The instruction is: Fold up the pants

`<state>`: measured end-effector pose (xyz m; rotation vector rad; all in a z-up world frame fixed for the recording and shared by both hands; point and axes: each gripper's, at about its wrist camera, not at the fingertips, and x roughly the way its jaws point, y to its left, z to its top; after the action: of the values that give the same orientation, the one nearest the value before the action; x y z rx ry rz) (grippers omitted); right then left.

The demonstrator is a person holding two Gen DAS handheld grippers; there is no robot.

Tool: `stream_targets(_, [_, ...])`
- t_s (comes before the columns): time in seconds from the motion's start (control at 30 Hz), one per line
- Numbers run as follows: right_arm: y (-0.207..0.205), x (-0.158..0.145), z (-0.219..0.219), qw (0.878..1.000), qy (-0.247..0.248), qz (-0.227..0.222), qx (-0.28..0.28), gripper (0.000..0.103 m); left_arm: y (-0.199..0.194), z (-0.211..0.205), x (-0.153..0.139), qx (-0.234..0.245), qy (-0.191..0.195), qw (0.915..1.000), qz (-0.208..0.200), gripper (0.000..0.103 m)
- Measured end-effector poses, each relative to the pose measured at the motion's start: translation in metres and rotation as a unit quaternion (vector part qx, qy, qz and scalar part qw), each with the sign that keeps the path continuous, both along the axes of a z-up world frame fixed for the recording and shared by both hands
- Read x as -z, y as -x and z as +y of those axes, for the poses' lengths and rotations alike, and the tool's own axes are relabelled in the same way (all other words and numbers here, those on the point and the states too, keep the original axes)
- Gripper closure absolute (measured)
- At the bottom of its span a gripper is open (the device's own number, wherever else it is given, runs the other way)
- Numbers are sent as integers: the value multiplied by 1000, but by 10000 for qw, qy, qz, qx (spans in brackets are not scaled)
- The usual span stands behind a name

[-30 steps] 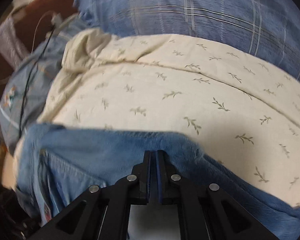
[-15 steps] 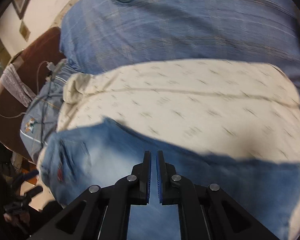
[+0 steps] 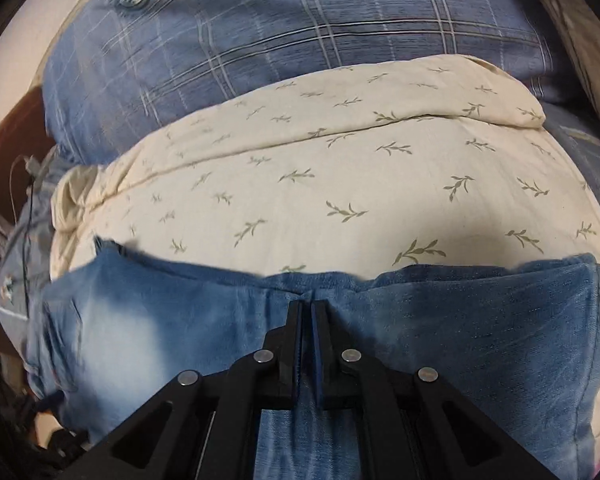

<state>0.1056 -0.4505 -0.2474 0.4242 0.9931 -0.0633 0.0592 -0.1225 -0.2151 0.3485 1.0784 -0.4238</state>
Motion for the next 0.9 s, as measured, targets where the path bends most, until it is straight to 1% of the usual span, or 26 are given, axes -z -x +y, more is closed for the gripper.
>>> stream_targets(0.07, [16, -15, -8, 9993, 140, -333, 109, 96, 2, -4, -14, 64, 242, 9996, -124, 29])
stream_targets(0.1, [25, -21, -15, 9988, 81, -463, 161, 96, 5, -9, -21, 139, 325, 9991, -226, 29])
stream_targets(0.2, [60, -33, -43, 9983, -99, -526, 250, 96, 7, -30, -34, 417, 531, 9968, -429, 29])
stream_targets(0.3, [86, -33, -63, 9989, -107, -392, 245, 96, 5, -53, -24, 576, 469, 9965, -392, 29])
stream_targets(0.43, [113, -14, -88, 9989, -142, -102, 427, 96, -8, -66, 4, 529, 277, 9982, -64, 29])
stream_targets(0.47, [118, -6, -92, 9988, -104, 11, 481, 96, -6, -67, 9, 546, 215, 9983, -3, 29])
stream_targets(0.53, [126, 10, -101, 9979, -25, 260, 593, 96, -7, -68, 25, 511, -85, 9984, 223, 29])
stream_targets(0.57, [133, 14, -105, 9980, -190, 131, 592, 96, -7, -67, 28, 479, -81, 9985, 261, 29])
stream_targets(0.63, [146, 12, -111, 9970, -379, 4, 679, 96, -5, -67, 22, 438, -34, 9987, 240, 29])
stream_targets(0.7, [159, 2, -110, 9965, -359, -184, 729, 96, -2, -72, 7, 479, 49, 9988, 114, 29])
stream_targets(0.8, [175, -11, -109, 9960, -289, -454, 715, 96, 7, -83, -7, 748, 240, 9966, -231, 29])
stream_targets(0.83, [180, -12, -110, 9955, -325, -566, 693, 96, 7, -87, -5, 789, 211, 9964, -238, 29])
stream_targets(0.9, [186, -11, -114, 9946, -355, -570, 789, 96, 5, -93, 3, 810, 162, 9966, -48, 29])
